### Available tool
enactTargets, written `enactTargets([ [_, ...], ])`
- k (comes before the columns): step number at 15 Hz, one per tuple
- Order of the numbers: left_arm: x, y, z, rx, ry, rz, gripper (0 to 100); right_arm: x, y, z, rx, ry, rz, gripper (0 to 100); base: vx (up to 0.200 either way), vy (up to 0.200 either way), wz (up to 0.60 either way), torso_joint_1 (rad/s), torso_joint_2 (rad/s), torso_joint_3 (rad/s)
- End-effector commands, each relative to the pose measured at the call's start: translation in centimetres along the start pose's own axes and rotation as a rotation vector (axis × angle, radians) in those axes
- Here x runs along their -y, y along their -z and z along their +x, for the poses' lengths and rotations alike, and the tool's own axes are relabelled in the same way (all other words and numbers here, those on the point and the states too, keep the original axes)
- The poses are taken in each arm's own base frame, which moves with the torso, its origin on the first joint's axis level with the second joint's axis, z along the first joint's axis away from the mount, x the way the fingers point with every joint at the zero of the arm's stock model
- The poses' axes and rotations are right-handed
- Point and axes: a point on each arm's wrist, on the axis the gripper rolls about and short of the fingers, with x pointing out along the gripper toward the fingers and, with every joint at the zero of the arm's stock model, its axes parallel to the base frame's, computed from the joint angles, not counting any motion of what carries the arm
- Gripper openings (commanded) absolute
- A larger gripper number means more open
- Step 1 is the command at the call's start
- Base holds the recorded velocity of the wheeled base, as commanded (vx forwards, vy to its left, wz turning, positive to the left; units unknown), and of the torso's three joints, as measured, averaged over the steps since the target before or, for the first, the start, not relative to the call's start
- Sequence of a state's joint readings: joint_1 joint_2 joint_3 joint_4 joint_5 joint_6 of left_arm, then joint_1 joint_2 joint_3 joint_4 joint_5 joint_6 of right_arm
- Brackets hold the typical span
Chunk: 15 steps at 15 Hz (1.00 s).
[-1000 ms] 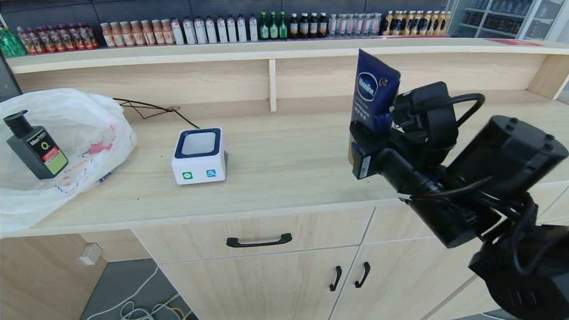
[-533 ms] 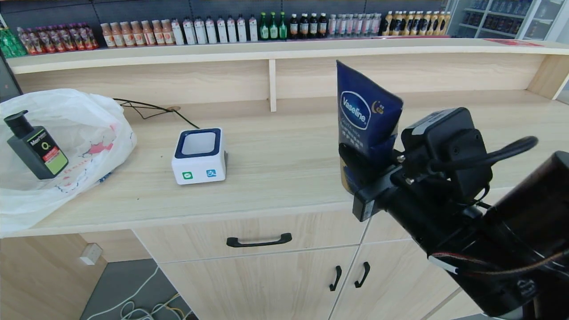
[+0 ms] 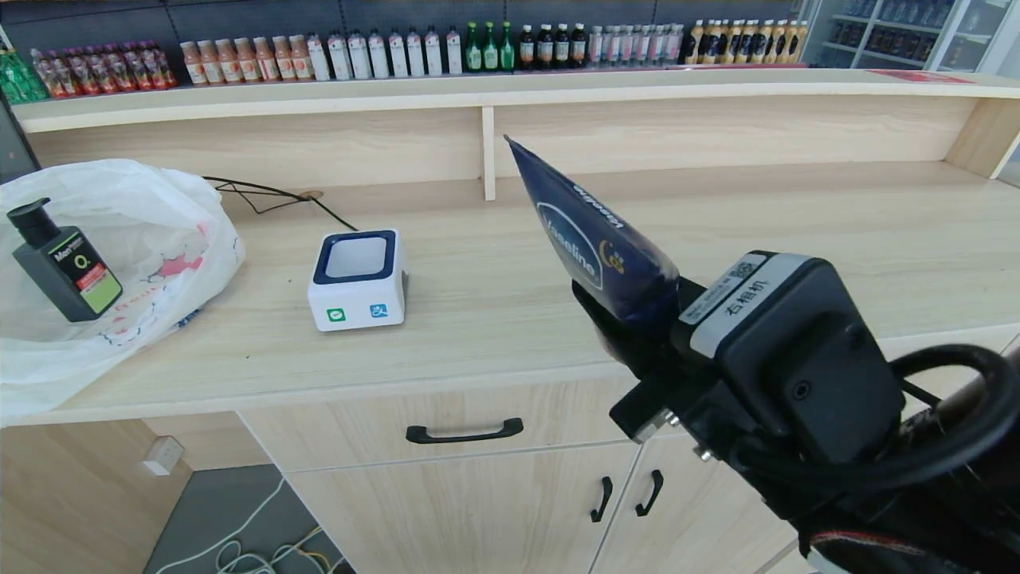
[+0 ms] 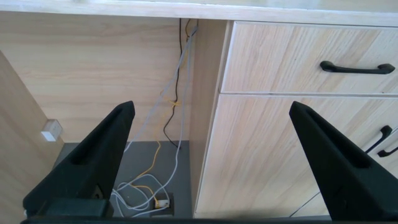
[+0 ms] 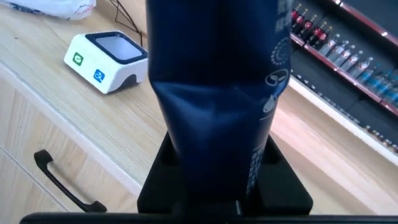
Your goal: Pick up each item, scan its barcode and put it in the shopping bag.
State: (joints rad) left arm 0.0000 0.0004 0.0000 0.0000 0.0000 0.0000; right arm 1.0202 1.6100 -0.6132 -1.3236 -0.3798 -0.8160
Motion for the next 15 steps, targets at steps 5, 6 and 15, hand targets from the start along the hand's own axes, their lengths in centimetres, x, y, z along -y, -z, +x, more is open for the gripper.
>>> enactTargets([
  [5, 0.0, 0.0, 0.0, 0.000, 0.000, 0.000, 100, -2.5, -2.7, -3.5, 0.139, -0.105, -0.152, 0, 0.000, 0.000, 0.00, 0.000, 0.00, 0.000],
  [6, 0.0, 0.0, 0.0, 0.000, 0.000, 0.000, 100, -2.4, -2.6, -3.9, 0.152, -0.103, -0.179, 0, 0.000, 0.000, 0.00, 0.000, 0.00, 0.000],
  [15, 0.0, 0.0, 0.0, 0.000, 0.000, 0.000, 100, -7.1, -2.4, -6.3, 0.277, -0.310, -0.386, 0, 0.000, 0.000, 0.00, 0.000, 0.00, 0.000],
])
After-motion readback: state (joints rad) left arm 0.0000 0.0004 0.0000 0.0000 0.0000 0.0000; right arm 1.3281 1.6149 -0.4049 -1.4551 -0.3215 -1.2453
